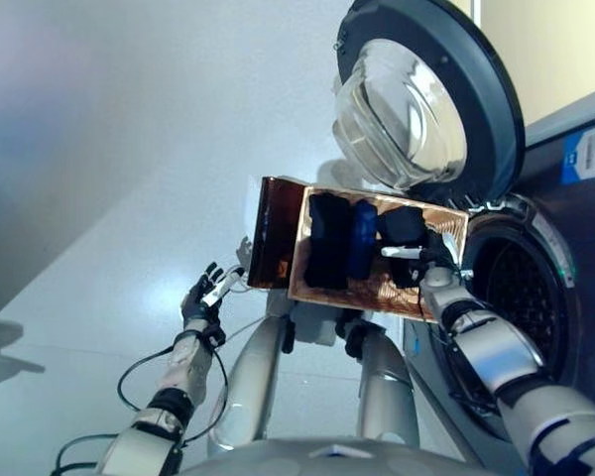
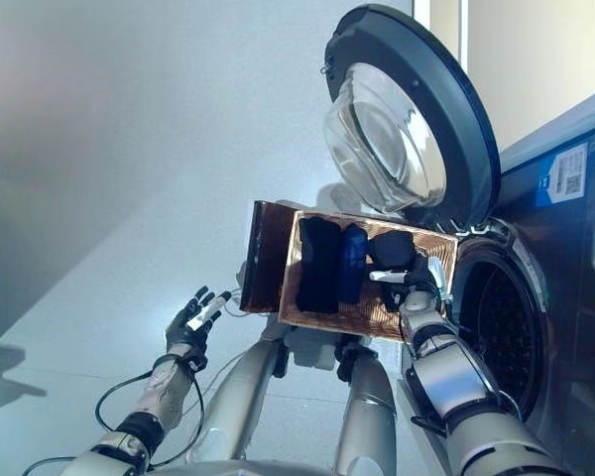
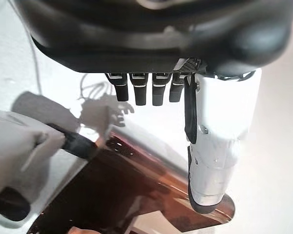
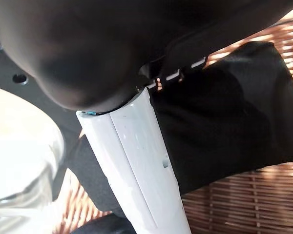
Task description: Pick up the clothes and place them into the washing machine
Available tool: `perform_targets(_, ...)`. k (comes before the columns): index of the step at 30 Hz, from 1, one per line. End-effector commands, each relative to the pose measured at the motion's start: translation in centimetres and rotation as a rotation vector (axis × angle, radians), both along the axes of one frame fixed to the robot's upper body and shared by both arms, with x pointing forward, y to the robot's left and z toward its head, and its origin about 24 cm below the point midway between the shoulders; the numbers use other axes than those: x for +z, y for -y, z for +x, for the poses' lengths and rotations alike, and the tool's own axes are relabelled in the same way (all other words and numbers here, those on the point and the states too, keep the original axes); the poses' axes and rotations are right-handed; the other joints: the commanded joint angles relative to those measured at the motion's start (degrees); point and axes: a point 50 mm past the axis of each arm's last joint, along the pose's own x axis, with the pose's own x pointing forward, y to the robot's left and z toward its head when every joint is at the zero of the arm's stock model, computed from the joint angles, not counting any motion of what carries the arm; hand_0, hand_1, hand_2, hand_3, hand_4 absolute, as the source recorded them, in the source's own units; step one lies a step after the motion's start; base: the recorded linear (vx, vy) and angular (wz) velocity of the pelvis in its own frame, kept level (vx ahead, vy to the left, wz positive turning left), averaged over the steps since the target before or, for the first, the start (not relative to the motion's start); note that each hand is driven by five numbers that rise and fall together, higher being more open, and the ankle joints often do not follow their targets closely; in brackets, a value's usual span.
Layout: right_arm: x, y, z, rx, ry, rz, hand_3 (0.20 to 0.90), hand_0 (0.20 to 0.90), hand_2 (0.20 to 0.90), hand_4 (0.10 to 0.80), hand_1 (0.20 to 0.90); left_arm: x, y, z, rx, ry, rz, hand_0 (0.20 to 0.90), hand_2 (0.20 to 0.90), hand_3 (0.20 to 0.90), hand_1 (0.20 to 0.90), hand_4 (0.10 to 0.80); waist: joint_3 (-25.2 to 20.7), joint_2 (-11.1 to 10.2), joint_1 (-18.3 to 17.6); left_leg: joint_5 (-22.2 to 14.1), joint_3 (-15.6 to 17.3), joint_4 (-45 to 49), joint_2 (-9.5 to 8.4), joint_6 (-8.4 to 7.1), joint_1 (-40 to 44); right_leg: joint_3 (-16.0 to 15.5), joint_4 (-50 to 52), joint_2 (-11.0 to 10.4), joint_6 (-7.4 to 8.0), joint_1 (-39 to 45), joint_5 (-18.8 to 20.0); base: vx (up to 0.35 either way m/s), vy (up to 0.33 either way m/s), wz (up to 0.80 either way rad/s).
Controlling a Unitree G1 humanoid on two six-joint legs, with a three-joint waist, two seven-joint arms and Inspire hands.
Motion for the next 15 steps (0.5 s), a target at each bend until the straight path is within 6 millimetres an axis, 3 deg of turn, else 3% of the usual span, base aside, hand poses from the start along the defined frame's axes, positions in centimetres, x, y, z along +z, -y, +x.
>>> perform_targets(1, 4.1, 2.8, 1.6, -0.014, -0.001, -0.244, 0.900, 0.900, 0.900, 0.800, 0.900, 0.6, 0.5, 0.1, -0.036, 0.050, 0.020, 0.900, 0.900, 0.900, 0.900, 0.800, -0.4, 2.9, 2.3, -7.6, -1.3, 6.1, -2.34, -4.51, -2.1, 1.4, -9.0, -2.3, 4.09, 2.1, 6.5, -0.059, 0.027, 0.22)
perform_targets(8, 7.7, 5.0, 2.4, -0.008, -0.057, -0.497, 0.900, 0.900, 0.900, 0.800, 0.900, 2.6, 2.3, 1.8, -0.054, 0.149, -0.013, 0.900, 0.900, 0.900, 0.900, 0.800, 1.7, 5.5, 3.9, -8.1, -1.1, 10.6, -3.05, -4.24, -7.9, 1.9, -2.9, -3.6, 3.69, -3.8, 5.1, -0.056, 0.050, 0.16)
perform_targets(11, 7.9, 5.2, 2.4, 0.008, -0.071, -0.540, 0.900, 0.900, 0.900, 0.800, 0.900, 3.1, 2.6, 2.2, -0.055, 0.169, -0.016, 0.900, 0.900, 0.900, 0.900, 0.800, 2.2, 5.9, 3.9, -8.5, -1.2, 12.0, -3.26, -4.14, -9.2, 2.4, -1.1, -3.9, 3.45, -5.0, 4.4, -0.017, 0.034, 0.11)
perform_targets(13, 8.2, 5.5, 2.4, 0.013, -0.078, -0.564, 0.529, 0.529, 0.529, 0.535, 0.529, 3.6, 2.8, 2.7, -0.050, 0.188, -0.019, 0.900, 0.900, 0.900, 0.900, 0.800, 2.5, 6.2, 3.7, -8.8, -1.2, 13.1, -3.38, -4.10, -10.2, 2.6, 0.5, -4.1, 3.28, -6.3, 3.7, -0.004, 0.007, 0.02)
perform_targets(14, 8.4, 5.6, 2.4, 0.018, -0.082, -0.582, 0.461, 0.461, 0.461, 0.486, 0.461, 4.0, 2.7, 3.0, -0.032, 0.203, -0.027, 0.900, 0.900, 0.900, 0.900, 0.800, 2.7, 6.5, 3.7, -9.0, -1.2, 13.9, -3.57, -4.05, -11.2, 2.7, 1.8, -4.4, 3.15, -7.3, 3.3, 0.000, 0.000, 0.00)
perform_targets(15, 8.5, 5.6, 2.5, 0.018, -0.077, -0.589, 0.222, 0.222, 0.222, 0.316, 0.222, 4.1, 2.7, 3.1, -0.029, 0.209, -0.024, 0.900, 0.900, 0.900, 0.900, 0.800, 2.8, 6.6, 3.7, -9.0, -1.2, 14.0, -3.64, -4.06, -11.5, 2.9, 2.2, -4.6, 3.11, -7.7, 3.2, -0.009, 0.030, 0.02)
